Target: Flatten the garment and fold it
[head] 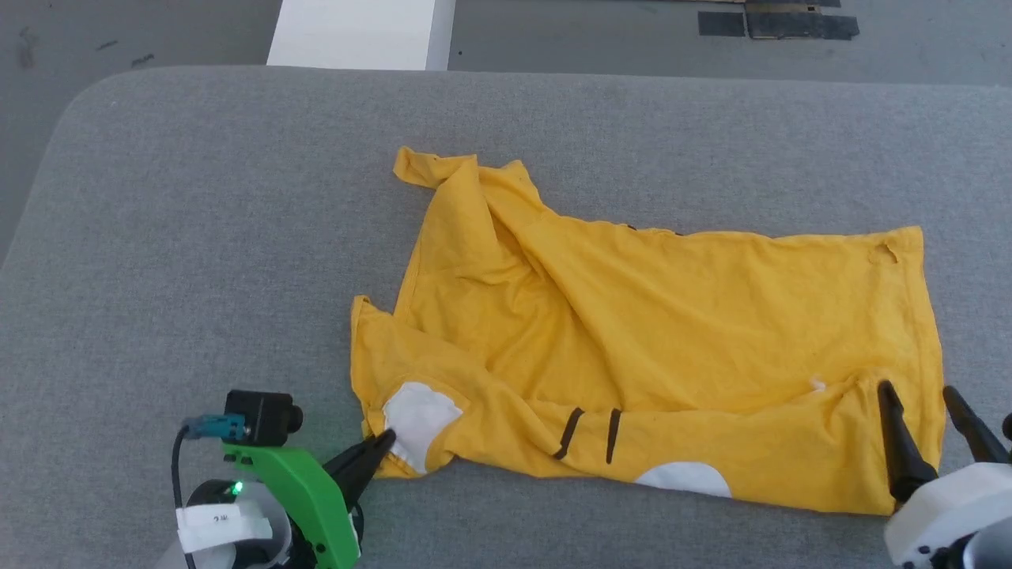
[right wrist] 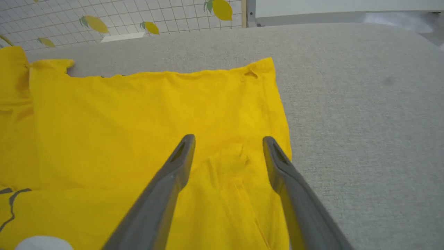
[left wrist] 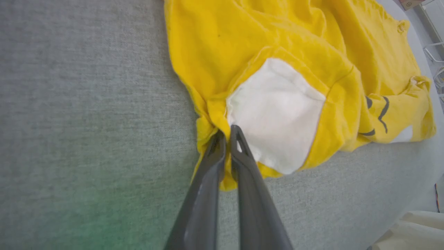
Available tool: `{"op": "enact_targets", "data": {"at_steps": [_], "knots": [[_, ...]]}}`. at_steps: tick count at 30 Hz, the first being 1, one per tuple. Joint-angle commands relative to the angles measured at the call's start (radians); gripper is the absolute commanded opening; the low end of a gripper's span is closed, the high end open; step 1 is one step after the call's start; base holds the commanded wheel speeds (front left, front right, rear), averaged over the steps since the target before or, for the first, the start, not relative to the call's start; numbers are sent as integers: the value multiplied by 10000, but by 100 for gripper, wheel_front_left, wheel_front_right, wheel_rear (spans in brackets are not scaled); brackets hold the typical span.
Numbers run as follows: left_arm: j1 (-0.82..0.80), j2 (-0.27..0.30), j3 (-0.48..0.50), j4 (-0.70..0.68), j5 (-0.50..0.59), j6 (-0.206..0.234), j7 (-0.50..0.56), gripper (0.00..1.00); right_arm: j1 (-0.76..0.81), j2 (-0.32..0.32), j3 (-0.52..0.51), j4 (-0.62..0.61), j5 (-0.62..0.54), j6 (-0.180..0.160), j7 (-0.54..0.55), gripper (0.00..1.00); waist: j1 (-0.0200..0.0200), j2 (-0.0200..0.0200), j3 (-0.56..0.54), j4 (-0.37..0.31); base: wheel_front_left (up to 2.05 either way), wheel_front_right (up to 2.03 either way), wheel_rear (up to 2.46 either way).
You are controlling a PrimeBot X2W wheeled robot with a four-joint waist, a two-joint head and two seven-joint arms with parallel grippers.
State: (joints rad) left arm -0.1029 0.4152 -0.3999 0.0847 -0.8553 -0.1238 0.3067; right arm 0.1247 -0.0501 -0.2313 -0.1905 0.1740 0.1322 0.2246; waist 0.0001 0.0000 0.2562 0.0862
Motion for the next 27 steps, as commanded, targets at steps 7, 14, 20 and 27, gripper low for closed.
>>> {"op": "enact_targets", "data": {"at_steps": [7, 14, 20, 27], "knots": [[172, 193, 101, -379, -63, -11, -125, 0, 390, -1, -621, -766, 227, -15, 3162, 100, -1, 0, 149, -52, 0, 0, 0], [101, 249, 90, -498, -107, -15, -118, 0, 462, -1, -808, -246, 344, -15, 4481, 100, -1, 0, 257, -4, 0, 0, 0], [84, 328, 113, -535, -184, -20, -131, 0, 343, -1, -931, 109, 217, -15, 4529, 100, -1, 0, 324, 38, 0, 0, 0], [98, 362, 108, -558, -299, -26, -150, 0, 122, -1, -609, 842, 374, -15, 4497, 0, -1, 0, 327, 38, 0, 0, 0]]}}
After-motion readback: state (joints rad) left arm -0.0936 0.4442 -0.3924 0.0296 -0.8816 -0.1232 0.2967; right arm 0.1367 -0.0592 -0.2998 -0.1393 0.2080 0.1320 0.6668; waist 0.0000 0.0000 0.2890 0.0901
